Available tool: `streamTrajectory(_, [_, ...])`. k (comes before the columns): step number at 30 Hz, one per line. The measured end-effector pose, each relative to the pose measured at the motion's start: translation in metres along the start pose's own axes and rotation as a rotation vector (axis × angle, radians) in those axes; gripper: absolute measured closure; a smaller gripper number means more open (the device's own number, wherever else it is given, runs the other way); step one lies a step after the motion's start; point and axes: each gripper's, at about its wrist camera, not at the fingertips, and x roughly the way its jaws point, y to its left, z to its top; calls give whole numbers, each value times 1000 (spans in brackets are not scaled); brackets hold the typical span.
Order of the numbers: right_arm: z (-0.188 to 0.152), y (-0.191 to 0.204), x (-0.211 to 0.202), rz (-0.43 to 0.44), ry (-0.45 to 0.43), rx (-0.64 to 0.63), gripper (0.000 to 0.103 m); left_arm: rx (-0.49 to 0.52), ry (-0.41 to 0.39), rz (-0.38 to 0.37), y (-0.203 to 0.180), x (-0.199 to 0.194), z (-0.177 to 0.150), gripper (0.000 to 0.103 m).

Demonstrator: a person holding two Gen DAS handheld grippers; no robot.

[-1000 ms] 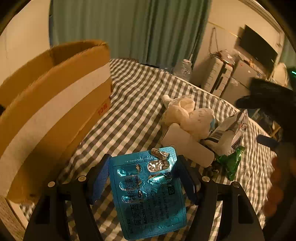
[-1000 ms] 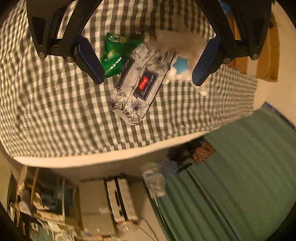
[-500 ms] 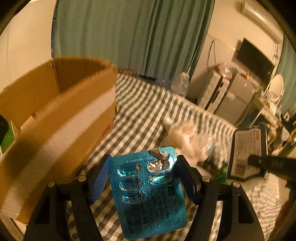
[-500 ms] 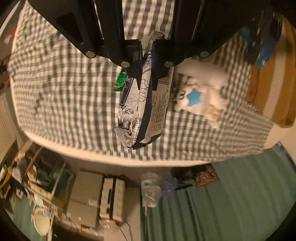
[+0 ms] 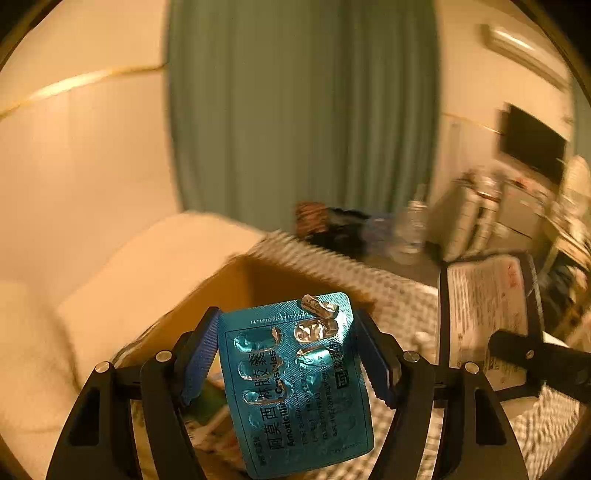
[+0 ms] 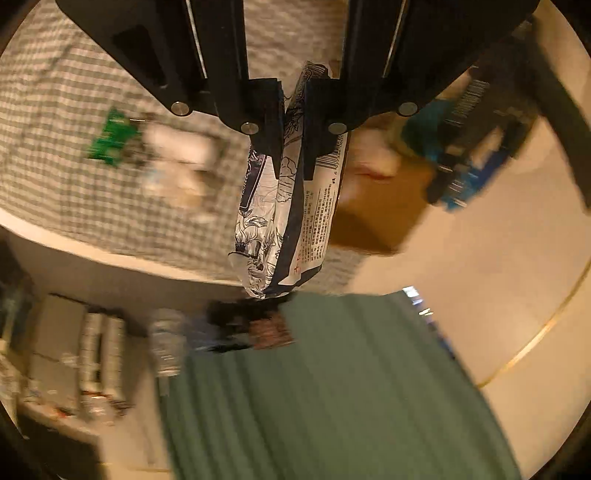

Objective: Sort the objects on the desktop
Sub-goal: 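Carry the blister pack and silver bag to the cardboard box and release them, then grasp the green snack bag with the right tool while the left grasps the white bottle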

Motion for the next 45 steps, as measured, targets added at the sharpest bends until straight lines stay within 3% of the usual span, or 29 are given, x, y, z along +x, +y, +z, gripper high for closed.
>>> streamTrajectory(3, [8, 37, 35, 64, 34, 0, 96, -56, 71, 35, 22, 26, -15, 30])
streamTrajectory(5, [13, 48, 61, 51, 66, 7, 96, -40, 101, 60, 23, 38, -25, 30])
streamTrajectory(8, [22, 61, 81, 65, 74, 9, 93, -55, 116, 76, 24, 47, -28, 29])
streamTrajectory(10, [28, 62, 86, 88, 69, 19, 86, -57, 113, 63, 23, 49, -28, 22])
streamTrajectory(11, [31, 62, 88, 113, 68, 26, 67, -46, 110, 67, 24, 48, -29, 12])
streamTrajectory(12, [33, 61, 88, 110, 63, 34, 40, -32, 107, 86, 21, 47, -29, 0])
streamTrajectory(14, [35, 57, 76, 50, 10, 45, 23, 16, 108, 170, 13, 49, -26, 0])
streamTrajectory(16, [37, 46, 58, 0, -51, 41, 23, 69, 136, 194, 3, 48, -23, 0])
streamTrajectory(18, [38, 36, 42, -19, -90, 36, 23, 82, 114, 151, -5, 39, -21, 0])
streamTrajectory(22, [28, -5, -3, -102, -173, 53, 23, 88, 61, 54, -30, 20, -14, 0])
streamTrajectory(28, [-7, -91, -57, -286, -263, 107, 23, 137, 43, -161, -92, 2, -22, 0])
streamTrajectory(31, [-32, -134, -63, -360, -263, 143, 23, 130, 76, -234, -127, 11, -41, 0])
streamTrajectory(35, [-75, -193, -50, -412, -200, 237, 23, 170, 161, -328, -175, 48, -97, 0])
streamTrajectory(38, [-97, -223, -30, -429, -137, 281, 23, 211, 223, -301, -198, 76, -134, 0])
streamTrajectory(41, [-108, -248, -14, -412, -99, 328, 23, 245, 315, -299, -215, 103, -149, 0])
streamTrajectory(45, [-114, -263, 7, -380, -97, 394, 23, 170, 307, -336, -220, 114, -145, 0])
